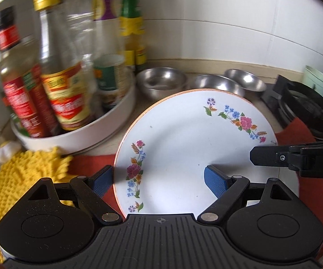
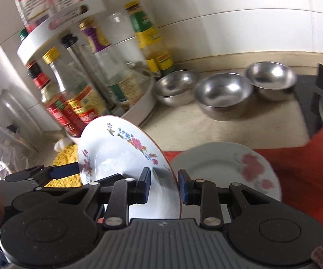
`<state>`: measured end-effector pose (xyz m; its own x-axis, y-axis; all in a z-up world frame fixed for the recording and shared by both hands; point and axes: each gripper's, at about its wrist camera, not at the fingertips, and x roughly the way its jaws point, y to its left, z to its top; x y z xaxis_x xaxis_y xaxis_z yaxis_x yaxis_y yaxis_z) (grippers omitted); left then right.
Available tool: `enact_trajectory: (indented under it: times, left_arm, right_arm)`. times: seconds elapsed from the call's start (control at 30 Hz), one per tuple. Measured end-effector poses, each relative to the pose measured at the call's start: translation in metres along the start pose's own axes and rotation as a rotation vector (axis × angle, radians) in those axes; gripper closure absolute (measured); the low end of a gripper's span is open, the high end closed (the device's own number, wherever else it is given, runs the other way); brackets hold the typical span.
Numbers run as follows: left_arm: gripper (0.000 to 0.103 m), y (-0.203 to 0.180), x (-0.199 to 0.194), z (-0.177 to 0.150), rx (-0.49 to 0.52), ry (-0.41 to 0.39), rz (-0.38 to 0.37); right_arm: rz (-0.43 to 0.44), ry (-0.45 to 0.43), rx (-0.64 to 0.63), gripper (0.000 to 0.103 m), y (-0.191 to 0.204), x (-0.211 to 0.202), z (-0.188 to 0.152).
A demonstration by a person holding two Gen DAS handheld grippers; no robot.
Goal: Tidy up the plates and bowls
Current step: 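Lower the multicolour-flower plate toward the pink-flower plate stack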
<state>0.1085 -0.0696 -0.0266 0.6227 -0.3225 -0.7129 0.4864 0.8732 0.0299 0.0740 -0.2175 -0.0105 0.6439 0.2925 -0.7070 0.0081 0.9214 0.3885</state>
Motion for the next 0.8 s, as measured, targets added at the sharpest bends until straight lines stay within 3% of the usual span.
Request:
enact_trajectory:
  times: [0.3, 0.8]
  left_arm:
    - [0.013, -0.032, 0.014, 0.008, 0.085, -0.001, -0.064]
    - [0.013, -0.074, 0.035, 0.011, 0.150, 0.031, -0.060]
  right_arm:
    - [-0.080, -0.041, 0.091, 0.077, -0.032, -0.022, -0.007]
    - [-0.123, -0.019, 0.158, 0.077, -0.073, -0.027, -0.018]
